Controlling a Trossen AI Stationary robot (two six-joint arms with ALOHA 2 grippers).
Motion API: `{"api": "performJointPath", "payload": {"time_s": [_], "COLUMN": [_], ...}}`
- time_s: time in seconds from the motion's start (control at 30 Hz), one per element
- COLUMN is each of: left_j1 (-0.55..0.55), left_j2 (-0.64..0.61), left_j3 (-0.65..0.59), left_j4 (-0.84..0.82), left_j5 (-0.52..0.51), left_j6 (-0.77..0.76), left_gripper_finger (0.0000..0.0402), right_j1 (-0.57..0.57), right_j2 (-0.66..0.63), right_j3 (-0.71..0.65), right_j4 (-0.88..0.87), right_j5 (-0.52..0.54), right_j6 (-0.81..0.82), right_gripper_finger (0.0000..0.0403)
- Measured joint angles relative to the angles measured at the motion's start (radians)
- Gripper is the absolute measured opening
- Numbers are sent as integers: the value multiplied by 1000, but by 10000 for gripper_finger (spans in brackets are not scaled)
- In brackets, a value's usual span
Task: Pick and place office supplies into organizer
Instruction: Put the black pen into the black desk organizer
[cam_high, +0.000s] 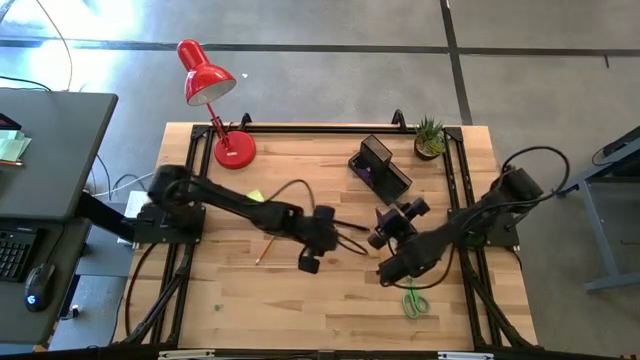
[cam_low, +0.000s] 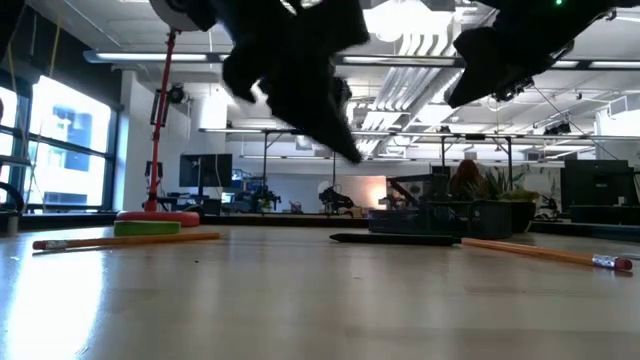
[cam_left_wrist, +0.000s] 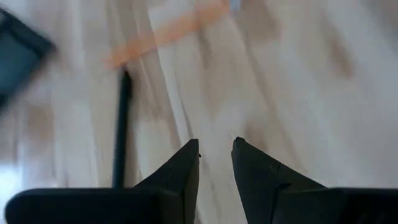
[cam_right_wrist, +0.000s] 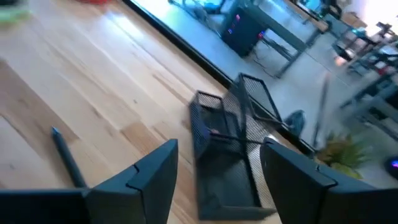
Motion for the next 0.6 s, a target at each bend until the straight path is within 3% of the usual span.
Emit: {"api": "performJointPath", "payload": {"time_s": [0.13, 0.23, 0.6], "left_j1": [-1, 5, 132], "left_j2": [89, 117, 121], "left_j3": [127, 178, 165], "left_j4": [-181, -207, -123], "left_j5": [-43, -69, -38], "left_j6": [57, 63, 133], "left_gripper_finger": [85, 85, 85], "right_j1": [-1, 6, 128], "right_j2": [-50, -86, -281], "right_j3": [-56, -100, -292], "right_j4": [116, 184, 406], "right_j5": [-3, 7, 64], "right_j6": [-76, -87, -99], "right_gripper_finger": [220, 220, 220]}}
